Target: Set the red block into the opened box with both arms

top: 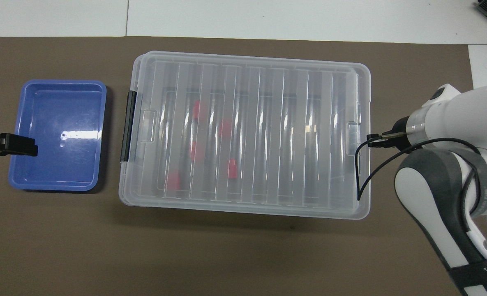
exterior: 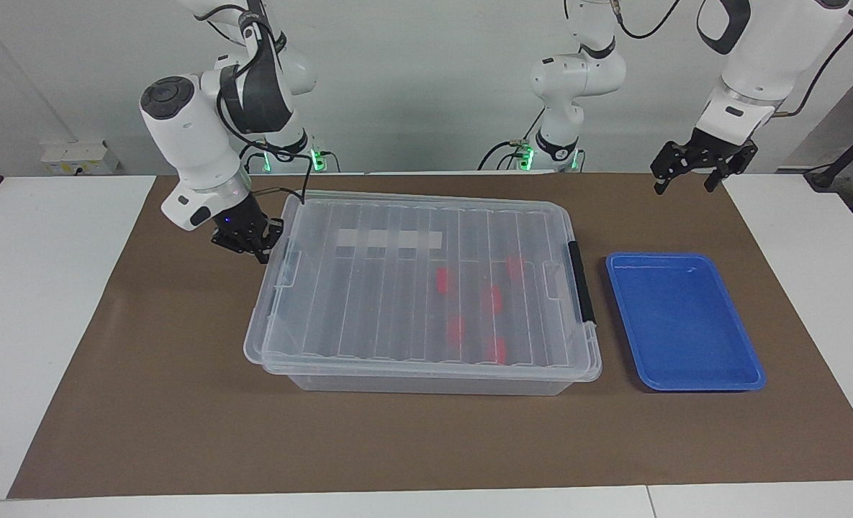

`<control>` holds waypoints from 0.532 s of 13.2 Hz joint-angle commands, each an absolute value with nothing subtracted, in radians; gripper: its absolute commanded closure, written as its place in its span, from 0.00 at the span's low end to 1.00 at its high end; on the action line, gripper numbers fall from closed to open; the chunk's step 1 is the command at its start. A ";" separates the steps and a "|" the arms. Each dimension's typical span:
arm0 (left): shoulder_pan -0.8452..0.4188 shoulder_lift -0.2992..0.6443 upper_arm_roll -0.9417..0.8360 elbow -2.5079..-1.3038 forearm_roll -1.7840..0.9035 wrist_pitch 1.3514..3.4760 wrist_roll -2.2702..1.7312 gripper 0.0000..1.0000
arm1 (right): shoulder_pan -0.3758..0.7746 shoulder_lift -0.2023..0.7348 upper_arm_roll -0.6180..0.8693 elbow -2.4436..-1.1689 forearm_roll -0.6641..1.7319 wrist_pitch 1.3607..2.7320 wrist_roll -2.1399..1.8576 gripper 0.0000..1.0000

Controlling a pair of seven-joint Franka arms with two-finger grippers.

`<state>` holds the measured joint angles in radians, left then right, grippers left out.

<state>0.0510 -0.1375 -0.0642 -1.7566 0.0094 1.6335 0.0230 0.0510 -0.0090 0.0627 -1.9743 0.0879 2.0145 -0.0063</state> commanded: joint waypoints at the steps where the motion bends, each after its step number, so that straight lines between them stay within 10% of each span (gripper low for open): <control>1: 0.052 -0.160 -0.063 -1.758 0.020 1.605 0.038 0.00 | 0.051 -0.018 0.064 -1.973 0.118 1.999 -0.037 1.00; 7: 0.051 -0.056 -0.061 -1.651 -0.008 1.596 0.077 0.00 | 0.037 -0.032 0.058 -1.971 0.117 1.996 -0.026 1.00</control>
